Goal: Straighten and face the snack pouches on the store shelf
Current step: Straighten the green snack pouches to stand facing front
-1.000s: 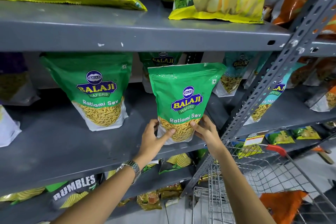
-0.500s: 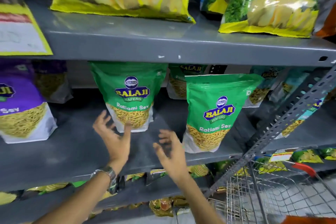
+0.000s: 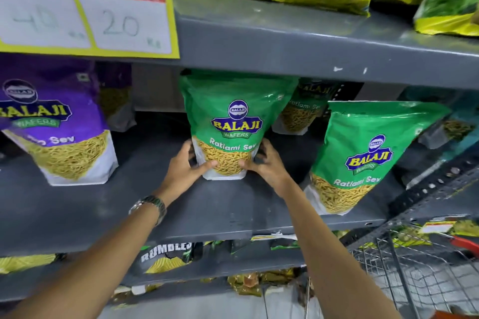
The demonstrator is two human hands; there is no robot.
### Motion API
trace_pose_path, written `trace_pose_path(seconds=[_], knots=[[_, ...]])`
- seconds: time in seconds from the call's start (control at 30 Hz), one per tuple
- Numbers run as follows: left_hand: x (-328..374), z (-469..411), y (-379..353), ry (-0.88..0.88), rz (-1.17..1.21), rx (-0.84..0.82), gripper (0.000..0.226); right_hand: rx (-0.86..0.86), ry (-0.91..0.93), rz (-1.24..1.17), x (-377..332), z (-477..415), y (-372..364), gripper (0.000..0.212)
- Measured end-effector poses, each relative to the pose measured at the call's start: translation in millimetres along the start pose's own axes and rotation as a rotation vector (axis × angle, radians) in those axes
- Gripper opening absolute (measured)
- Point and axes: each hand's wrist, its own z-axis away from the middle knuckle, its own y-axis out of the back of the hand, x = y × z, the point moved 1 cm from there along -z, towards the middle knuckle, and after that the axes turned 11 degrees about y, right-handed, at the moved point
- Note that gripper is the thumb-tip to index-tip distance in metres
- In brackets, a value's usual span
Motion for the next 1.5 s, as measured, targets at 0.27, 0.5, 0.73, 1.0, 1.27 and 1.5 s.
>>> trace_pose_path(seconds=[0.27,0.5,0.73,1.0,1.27,1.5], knots=[[3,29,3,-0.007,-0.018,-0.011,0.057,-0.009,0.035,0.042,-3,28,3,0.057],[0,58,0,0.017,-0.019,-0.002,0.055,-0.033,-0.041,0.073,-12,60,3,0.066],[-2,77,-2,0.021,-0.015,0.005,0.055,-0.019,-0.076,0.106,-16,78,4,0.062],[-4,86,-4,0.014,-0.028,0.027,0.053,-0.025,-0.057,0.119,-18,85,6,0.059],[-5,95,-5,-0.003,-0.036,0.032,0.058,-0.010,-0.059,0.115,-17,94,7,0.059],[-8,101,-5,-0.006,-0.017,0.026,0.059,-0.014,-0.048,0.112,-18,101,6,0.061]])
